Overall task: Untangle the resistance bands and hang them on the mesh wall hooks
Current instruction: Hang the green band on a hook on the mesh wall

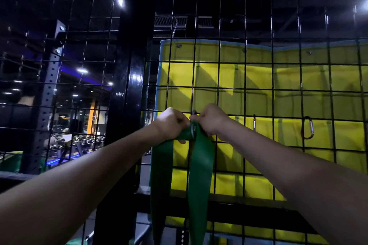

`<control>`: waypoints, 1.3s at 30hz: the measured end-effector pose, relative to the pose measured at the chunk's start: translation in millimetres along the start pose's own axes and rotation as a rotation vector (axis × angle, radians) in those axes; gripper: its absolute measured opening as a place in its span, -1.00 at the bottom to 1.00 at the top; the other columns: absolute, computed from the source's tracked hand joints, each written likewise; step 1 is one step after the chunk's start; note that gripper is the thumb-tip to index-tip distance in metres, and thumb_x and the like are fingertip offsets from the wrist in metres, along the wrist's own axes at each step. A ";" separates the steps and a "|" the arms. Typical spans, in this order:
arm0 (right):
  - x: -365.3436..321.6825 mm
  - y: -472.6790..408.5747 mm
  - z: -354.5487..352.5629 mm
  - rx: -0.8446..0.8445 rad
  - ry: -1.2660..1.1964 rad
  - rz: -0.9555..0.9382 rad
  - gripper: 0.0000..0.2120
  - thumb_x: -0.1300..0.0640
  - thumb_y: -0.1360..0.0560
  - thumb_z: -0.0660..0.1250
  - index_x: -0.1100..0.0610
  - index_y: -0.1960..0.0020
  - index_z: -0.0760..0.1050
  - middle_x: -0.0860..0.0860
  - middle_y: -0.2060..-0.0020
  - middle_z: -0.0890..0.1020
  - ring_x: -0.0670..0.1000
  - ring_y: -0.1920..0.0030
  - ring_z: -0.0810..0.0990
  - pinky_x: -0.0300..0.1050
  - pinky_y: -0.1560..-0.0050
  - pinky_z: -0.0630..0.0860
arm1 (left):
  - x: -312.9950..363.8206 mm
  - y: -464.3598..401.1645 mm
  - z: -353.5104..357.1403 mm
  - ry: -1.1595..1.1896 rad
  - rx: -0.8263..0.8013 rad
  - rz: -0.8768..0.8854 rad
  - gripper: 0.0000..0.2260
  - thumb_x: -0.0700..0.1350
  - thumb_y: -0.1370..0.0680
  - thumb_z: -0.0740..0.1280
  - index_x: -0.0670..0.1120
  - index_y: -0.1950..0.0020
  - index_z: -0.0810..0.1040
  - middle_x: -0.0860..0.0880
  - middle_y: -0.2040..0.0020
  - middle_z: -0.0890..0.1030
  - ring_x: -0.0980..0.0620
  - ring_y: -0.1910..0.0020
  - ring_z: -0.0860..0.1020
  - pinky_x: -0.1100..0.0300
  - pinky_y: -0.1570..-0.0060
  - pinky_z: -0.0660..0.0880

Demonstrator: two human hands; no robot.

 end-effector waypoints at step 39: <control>17.2 17.5 -8.4 -0.069 -0.277 -0.029 -0.73 0.05 -0.54 0.29 0.23 0.17 0.61 0.10 0.33 0.54 0.04 0.31 0.44 -0.09 0.29 0.37 | -5.0 29.7 27.8 -0.093 0.168 0.124 -0.78 0.03 -0.46 0.40 0.00 -0.06 0.64 -0.03 0.09 0.68 -0.03 0.13 0.64 -0.04 0.08 0.59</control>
Point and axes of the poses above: each hand's wrist, its own y-axis away from the middle knuckle, its own z-axis out of the palm, x = y × z, the point moved 3 cm from there along -y, towards the middle knuckle
